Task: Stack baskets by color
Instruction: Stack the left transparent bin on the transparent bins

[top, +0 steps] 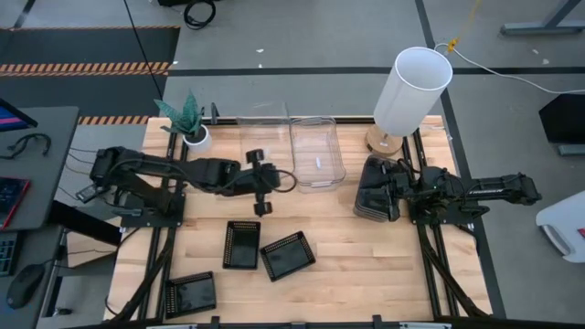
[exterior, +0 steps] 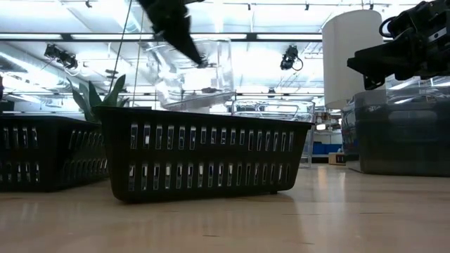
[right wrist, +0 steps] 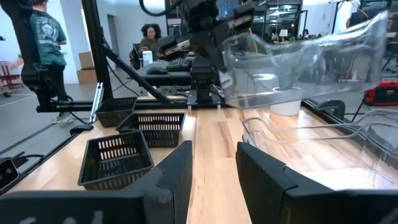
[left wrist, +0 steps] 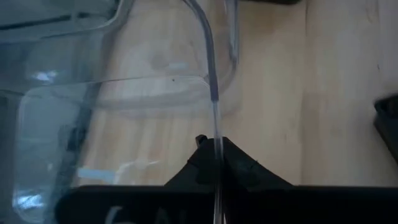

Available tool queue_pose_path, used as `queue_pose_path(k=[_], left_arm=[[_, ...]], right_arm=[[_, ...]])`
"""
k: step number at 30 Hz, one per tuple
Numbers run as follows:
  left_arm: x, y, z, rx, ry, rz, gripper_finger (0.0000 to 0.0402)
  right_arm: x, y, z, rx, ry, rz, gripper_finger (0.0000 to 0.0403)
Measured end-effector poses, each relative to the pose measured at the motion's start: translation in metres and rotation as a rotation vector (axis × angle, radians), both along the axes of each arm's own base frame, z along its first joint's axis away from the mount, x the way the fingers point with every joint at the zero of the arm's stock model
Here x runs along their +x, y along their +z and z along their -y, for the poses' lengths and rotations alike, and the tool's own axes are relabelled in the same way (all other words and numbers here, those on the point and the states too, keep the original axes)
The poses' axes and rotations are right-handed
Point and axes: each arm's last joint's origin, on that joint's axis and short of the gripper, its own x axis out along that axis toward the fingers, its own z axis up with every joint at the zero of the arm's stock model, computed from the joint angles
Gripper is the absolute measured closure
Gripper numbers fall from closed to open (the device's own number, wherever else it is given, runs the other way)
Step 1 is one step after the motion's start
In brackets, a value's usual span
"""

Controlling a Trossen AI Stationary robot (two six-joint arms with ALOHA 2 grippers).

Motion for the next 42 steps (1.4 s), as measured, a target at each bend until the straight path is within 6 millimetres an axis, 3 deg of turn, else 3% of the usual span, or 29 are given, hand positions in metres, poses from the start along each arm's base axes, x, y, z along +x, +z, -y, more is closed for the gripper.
queue_pose_path(k=[10, 23, 35, 42], left_arm=[[0.045, 0.022, -0.008, 0.078, -0.081, 0.002, 0.0395], [0.093, 0.031, -0.025, 0.052, -0.083, 0.058, 0.0394], [0.125, 0.017, -0.027, 0.044, -0.116, 0.063, 0.0393], [0.129, 0.004, -0.026, -0.028, -0.119, 0.028, 0.0393]], right_arm=[[0.0, 0.0, 0.0, 0.0, 0.0, -0.001, 0.0273], [0.0, 0.0, 0.0, 0.0, 0.0, 0.0, 0.0273], [0.0, 0.0, 0.0, 0.0, 0.0, 0.004, 0.0273], [0.0, 0.001, 0.0, 0.0, -0.001, 0.014, 0.0273]])
